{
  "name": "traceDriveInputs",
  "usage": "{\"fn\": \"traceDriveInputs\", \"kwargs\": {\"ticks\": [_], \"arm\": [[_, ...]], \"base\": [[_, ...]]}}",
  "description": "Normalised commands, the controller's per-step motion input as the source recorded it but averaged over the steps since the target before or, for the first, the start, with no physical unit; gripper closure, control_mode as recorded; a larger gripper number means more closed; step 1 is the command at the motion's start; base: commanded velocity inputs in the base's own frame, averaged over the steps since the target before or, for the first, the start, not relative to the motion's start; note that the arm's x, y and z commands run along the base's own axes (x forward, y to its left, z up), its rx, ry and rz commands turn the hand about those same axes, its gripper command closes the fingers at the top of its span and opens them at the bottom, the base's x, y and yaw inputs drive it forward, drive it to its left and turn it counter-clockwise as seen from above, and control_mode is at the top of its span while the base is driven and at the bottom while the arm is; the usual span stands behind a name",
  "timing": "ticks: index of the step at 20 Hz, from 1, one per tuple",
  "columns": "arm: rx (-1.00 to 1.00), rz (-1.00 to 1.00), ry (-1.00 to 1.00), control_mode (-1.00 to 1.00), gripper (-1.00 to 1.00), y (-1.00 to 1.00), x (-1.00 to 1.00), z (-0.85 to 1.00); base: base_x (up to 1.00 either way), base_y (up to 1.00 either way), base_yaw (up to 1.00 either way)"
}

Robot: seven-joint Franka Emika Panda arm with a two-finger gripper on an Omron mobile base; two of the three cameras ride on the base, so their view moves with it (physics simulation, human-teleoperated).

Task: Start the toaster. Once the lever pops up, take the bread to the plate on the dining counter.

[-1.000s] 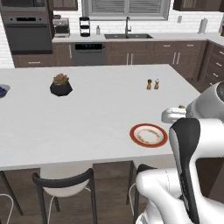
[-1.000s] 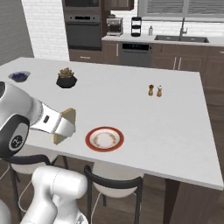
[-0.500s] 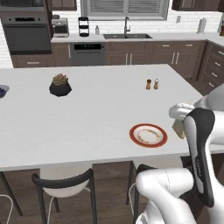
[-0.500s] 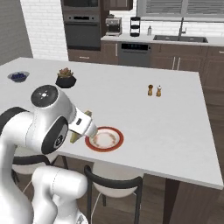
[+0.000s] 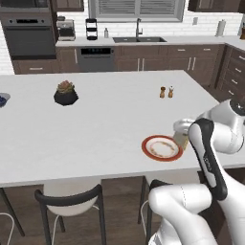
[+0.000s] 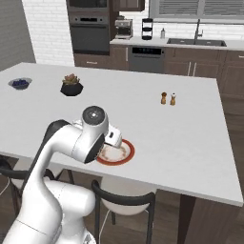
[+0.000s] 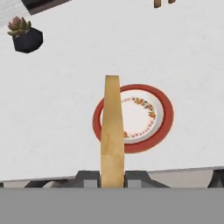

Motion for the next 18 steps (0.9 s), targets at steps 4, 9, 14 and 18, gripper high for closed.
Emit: {"fn": "traceDriveInputs", "kwargs": {"ticks": [4, 9, 14, 18], "arm": [[0.00, 0.09, 0.00, -1.00, 1.00, 0.00, 0.64, -0.76], [0.00, 0.07, 0.00, -1.00, 1.00, 0.00, 0.32, -0.60], [0.00, 0.04, 0.00, -1.00, 1.00, 0.00, 0.57, -0.41], [0.01, 0.02, 0.00, -1.00, 1.00, 0.00, 0.76, -0.15]], "base": [[0.00, 0.00, 0.00], [0.00, 0.00, 0.00], [0.00, 0.00, 0.00], [0.00, 0.00, 0.00]]}}
